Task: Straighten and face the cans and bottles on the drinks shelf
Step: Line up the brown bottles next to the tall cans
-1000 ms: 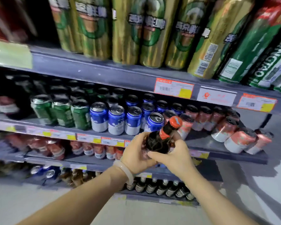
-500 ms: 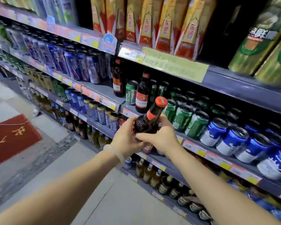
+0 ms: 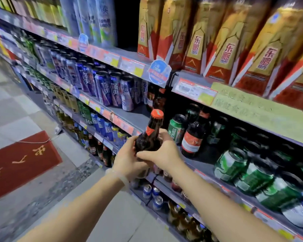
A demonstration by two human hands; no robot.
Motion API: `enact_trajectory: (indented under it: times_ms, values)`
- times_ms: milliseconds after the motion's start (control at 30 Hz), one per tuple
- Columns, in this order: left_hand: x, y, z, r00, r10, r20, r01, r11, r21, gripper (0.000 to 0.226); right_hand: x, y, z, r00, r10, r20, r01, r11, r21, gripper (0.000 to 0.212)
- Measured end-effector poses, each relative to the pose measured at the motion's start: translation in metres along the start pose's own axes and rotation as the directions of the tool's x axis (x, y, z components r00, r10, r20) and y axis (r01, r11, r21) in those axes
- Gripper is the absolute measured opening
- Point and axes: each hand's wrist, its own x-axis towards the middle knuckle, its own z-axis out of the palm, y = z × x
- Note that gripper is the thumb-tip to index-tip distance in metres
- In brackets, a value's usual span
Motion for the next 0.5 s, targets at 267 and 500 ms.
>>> enact_trajectory:
  times_ms: [267, 500]
  values:
    - [0.096, -0.022, -0.030, 0.988, -0.151, 0.015, 0.151, 0.988, 0.021, 0.067, 0.110, -0.014, 0.030, 0.981, 0.191, 0.024, -0.191, 0.981, -0.016, 0.081]
    - [0.173, -0.034, -0.052, 0.996, -0.078, 0.041, 0.078, 0.997, -0.008, 0.062, 0.175, -0.032, 0.052, 0.979, 0.171, -0.111, -0.169, 0.985, 0.031, 0.071]
